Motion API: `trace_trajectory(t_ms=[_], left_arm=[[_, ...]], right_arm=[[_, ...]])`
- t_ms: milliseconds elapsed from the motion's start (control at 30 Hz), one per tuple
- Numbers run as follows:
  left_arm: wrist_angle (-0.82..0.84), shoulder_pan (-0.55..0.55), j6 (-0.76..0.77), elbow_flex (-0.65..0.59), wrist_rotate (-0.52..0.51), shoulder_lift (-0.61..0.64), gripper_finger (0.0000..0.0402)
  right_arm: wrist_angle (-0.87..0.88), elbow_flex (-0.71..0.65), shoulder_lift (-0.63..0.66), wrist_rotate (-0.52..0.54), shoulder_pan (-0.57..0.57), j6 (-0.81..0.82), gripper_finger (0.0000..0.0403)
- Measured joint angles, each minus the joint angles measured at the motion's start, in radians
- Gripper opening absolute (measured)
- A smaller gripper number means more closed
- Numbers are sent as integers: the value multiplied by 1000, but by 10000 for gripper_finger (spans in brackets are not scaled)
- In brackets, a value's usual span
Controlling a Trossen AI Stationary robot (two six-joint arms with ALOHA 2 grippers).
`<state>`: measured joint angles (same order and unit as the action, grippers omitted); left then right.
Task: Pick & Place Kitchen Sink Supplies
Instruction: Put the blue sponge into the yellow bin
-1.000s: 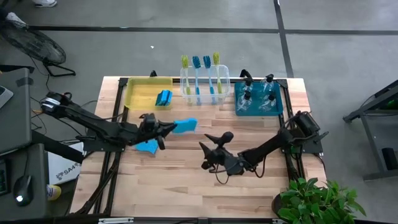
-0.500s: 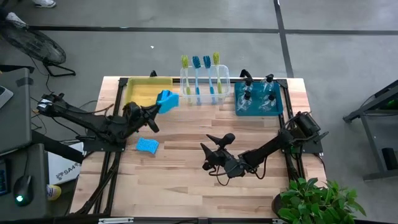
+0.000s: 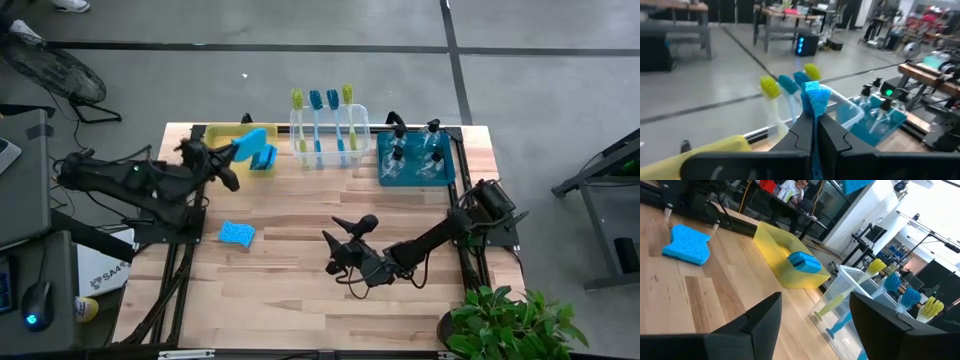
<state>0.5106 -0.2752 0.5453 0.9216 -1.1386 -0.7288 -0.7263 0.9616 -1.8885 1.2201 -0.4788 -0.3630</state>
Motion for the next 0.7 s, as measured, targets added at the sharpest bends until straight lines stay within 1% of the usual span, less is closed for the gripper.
trace_trajectory(t_ms=[133, 300, 533, 700], left_arm=[[172, 123, 83, 88, 117, -7, 2], [304, 318, 142, 158, 312, -27, 2], [461, 574, 182, 178, 512, -100, 2], [497, 714, 189, 178, 626, -191, 2]], right_arm=[[5, 0, 0, -1, 0, 0, 224], [5, 0, 0, -1, 0, 0, 226], [41, 0, 0, -5, 0, 54, 223], [99, 0, 0, -5, 0, 107, 223]])
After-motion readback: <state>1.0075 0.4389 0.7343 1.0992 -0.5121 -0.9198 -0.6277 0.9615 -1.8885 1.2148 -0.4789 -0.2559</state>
